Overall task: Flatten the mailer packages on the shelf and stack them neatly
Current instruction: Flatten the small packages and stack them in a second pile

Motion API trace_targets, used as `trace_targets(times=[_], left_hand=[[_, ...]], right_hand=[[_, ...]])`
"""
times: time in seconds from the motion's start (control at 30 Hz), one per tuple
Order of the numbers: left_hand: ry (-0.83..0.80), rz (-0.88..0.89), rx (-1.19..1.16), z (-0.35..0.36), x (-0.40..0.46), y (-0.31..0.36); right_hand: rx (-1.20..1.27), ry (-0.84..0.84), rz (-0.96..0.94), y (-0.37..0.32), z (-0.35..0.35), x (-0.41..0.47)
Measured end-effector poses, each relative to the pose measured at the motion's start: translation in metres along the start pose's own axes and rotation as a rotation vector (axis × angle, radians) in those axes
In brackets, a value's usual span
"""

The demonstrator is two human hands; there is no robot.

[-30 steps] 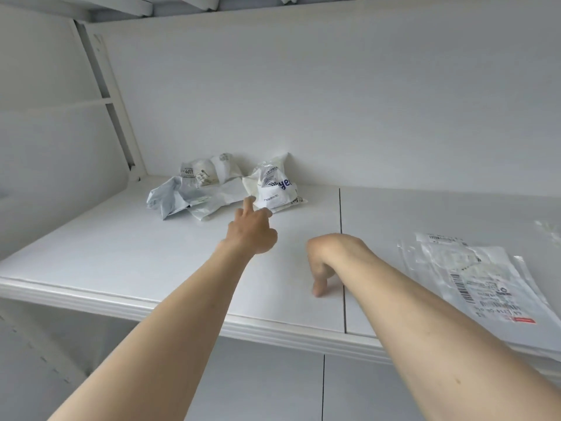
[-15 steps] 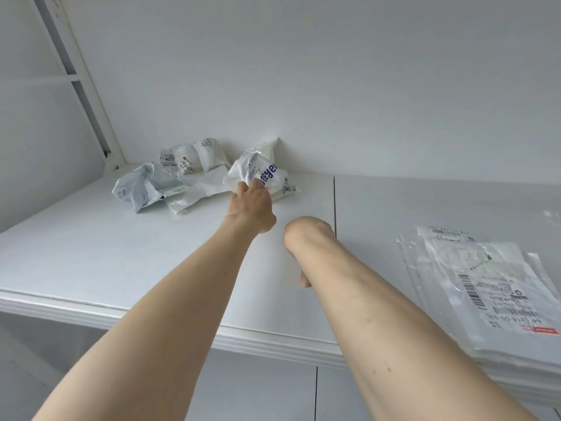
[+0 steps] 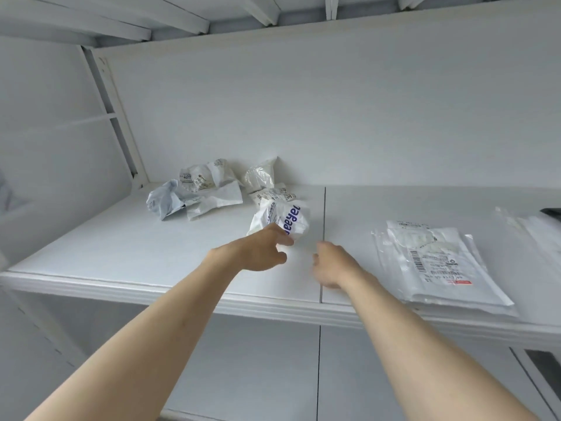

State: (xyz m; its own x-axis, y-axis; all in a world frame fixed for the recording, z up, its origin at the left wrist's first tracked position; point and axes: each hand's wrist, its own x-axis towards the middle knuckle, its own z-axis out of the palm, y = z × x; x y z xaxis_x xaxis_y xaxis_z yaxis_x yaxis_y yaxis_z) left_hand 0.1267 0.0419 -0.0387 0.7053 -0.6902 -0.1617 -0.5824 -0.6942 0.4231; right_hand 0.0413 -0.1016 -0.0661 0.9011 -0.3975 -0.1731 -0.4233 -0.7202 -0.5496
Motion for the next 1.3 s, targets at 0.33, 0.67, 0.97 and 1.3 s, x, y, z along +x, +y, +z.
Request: trace_targets(times=[0.33, 0.67, 0.97, 1.3], left_hand=[[-0.104, 0.117, -0.247, 0.042, -0.057, 0.064], [0.406, -0.095, -0.738, 0.000, -0.084, 0.045], [0.461, -0.012, -0.904, 0.016, -0.072, 0.064], [0.192, 0.034, -0.784, -0.006, -0.078, 0.036]], right_hand=[[0.826, 0.109, 0.095, 0.041, -0.011, -0.072], [0.961, 0.337, -0.024, 0.029, -0.037, -0.087], [0.990, 0.301, -0.105, 0.050, -0.046, -0.092], [0.650, 0.300, -0.228, 0.079, -0.084, -0.089]])
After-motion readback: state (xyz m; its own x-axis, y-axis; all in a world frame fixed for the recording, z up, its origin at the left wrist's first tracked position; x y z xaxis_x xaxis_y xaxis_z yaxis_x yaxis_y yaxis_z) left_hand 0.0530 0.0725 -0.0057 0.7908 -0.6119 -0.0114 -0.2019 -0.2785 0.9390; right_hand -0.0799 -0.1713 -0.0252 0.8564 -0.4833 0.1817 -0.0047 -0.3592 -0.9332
